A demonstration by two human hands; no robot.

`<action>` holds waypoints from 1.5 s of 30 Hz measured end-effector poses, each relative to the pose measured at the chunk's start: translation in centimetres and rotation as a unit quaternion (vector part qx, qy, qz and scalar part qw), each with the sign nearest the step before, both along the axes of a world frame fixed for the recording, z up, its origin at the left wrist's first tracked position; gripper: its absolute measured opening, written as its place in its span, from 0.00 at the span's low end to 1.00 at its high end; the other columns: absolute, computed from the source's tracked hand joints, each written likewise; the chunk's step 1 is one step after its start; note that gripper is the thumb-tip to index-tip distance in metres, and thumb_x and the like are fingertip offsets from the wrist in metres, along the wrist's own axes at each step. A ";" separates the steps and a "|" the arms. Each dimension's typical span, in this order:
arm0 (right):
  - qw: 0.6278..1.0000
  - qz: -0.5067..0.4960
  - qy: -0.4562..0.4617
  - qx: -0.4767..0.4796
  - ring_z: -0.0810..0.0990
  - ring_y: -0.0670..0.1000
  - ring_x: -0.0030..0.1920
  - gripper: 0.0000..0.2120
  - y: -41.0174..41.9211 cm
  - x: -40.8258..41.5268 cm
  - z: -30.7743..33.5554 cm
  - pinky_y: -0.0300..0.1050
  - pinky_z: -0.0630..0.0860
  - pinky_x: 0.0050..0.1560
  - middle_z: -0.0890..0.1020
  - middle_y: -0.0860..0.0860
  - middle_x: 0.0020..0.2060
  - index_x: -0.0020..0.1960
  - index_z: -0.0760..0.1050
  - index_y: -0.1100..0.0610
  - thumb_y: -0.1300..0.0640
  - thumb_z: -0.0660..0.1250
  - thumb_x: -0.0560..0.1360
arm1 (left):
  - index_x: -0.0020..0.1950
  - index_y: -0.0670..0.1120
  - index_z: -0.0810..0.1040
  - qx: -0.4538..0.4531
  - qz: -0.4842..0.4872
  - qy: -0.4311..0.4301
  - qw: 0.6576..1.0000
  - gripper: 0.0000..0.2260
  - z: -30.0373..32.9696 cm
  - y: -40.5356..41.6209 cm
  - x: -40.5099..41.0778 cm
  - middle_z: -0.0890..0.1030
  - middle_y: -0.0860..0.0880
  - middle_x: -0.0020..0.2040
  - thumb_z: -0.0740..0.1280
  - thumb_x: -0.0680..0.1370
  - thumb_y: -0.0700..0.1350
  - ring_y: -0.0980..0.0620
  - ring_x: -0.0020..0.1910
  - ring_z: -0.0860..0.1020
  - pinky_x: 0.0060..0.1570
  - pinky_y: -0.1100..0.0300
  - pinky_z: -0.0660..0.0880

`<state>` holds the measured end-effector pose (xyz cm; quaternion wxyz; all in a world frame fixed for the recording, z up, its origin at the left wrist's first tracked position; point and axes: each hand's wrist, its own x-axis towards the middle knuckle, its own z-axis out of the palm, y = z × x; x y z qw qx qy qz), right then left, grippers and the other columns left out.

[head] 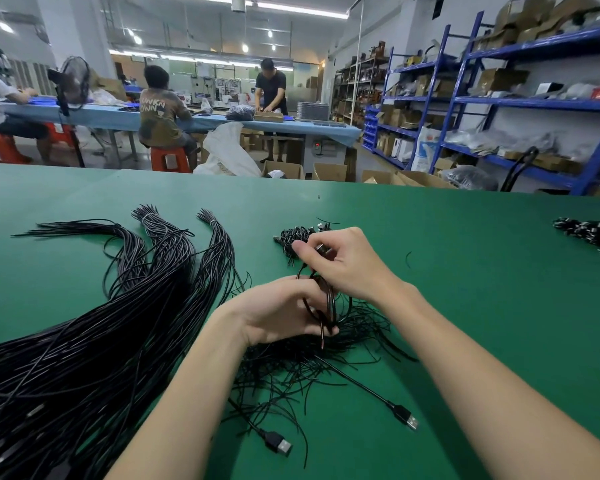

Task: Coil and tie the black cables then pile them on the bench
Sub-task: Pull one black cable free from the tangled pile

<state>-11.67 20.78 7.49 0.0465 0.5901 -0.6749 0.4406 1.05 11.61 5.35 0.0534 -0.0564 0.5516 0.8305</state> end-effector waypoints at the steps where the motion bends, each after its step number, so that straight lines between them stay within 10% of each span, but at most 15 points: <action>1: 1.000 -0.002 0.003 -0.001 0.66 0.45 0.24 0.21 0.0 -0.1 0.0 0.32 0.60 0.29 0.69 0.43 0.21 0.30 0.70 0.44 0.47 0.67 0.81 | 0.39 0.43 0.73 0.004 0.005 -0.006 1.000 0.03 0.1 0.1 0.0 0.73 0.45 0.38 0.66 0.70 0.36 0.47 0.43 0.75 0.45 0.53 0.81; 7: 0.975 -0.050 -0.187 0.109 0.77 0.41 0.33 0.19 0.4 -0.6 0.1 0.40 0.75 0.41 0.82 0.49 0.39 0.50 0.79 0.45 0.31 0.63 0.75 | 0.43 0.45 0.72 -0.012 0.154 -0.026 0.988 0.09 -0.3 0.0 -1.5 0.63 0.50 0.31 0.56 0.80 0.38 0.52 0.31 0.70 0.50 0.48 0.76; 12: 0.924 0.005 -0.354 0.145 0.87 0.45 0.48 0.16 2.5 -0.6 -1.6 0.42 0.83 0.51 0.88 0.50 0.48 0.60 0.79 0.56 0.53 0.76 0.76 | 0.37 0.49 0.74 -0.066 0.191 -0.002 0.979 0.11 -0.7 -0.6 -1.6 0.67 0.53 0.28 0.59 0.78 0.42 0.52 0.32 0.71 0.49 0.51 0.70; 19: 0.894 0.011 -0.446 0.043 0.81 0.45 0.35 0.05 2.9 0.5 -3.4 0.39 0.80 0.40 0.82 0.49 0.36 0.53 0.80 0.62 0.60 0.68 0.81 | 0.35 0.51 0.74 -0.105 0.126 0.045 0.985 0.15 -0.5 -1.1 -1.0 0.65 0.53 0.29 0.64 0.82 0.43 0.52 0.30 0.72 0.40 0.59 0.71; 30: 0.918 -0.111 -0.381 0.005 0.83 0.46 0.37 0.03 1.6 1.6 -4.4 0.46 0.84 0.43 0.88 0.50 0.40 0.44 0.89 0.49 0.50 0.78 0.72 | 0.52 0.46 0.79 -0.371 0.150 0.017 0.916 0.09 -0.9 -0.5 -0.9 0.69 0.55 0.32 0.59 0.83 0.40 0.58 0.28 0.64 0.30 0.66 0.62; 34: 0.925 -0.080 -0.365 0.074 0.83 0.48 0.39 0.07 2.1 1.0 -3.2 0.48 0.85 0.46 0.88 0.54 0.41 0.42 0.88 0.50 0.49 0.74 0.77 | 0.40 0.48 0.75 -0.424 0.165 -0.013 0.891 0.15 -1.0 -0.8 -0.9 0.70 0.59 0.26 0.56 0.85 0.46 0.58 0.27 0.65 0.27 0.64 0.62; 38: 0.946 -0.151 -0.267 0.104 0.75 0.39 0.29 0.18 1.6 1.2 -2.1 0.37 0.75 0.35 0.80 0.47 0.27 0.36 0.86 0.51 0.37 0.74 0.73 | 0.49 0.49 0.78 -0.484 0.157 -0.018 0.861 0.13 -0.9 -0.2 -1.2 0.75 0.59 0.28 0.55 0.85 0.44 0.63 0.24 0.69 0.23 0.73 0.62; 41: 0.941 -0.161 -0.284 0.087 0.73 0.42 0.30 0.13 1.4 1.6 -1.6 0.36 0.69 0.33 0.84 0.48 0.30 0.37 0.87 0.52 0.42 0.77 0.71 | 0.61 0.46 0.79 -0.497 0.150 -0.002 0.855 0.15 -0.6 0.2 -1.2 0.73 0.54 0.54 0.54 0.84 0.42 0.66 0.25 0.72 0.27 0.72 0.67; 45: 0.933 -0.125 -0.331 0.060 0.75 0.49 0.29 0.07 1.1 2.0 -1.2 0.32 0.68 0.26 0.84 0.51 0.30 0.38 0.85 0.55 0.54 0.78 0.72 | 0.47 0.42 0.79 -0.482 0.117 -0.014 0.868 0.17 -0.6 0.5 -0.9 0.73 0.43 0.41 0.53 0.85 0.44 0.51 0.37 0.69 0.37 0.58 0.66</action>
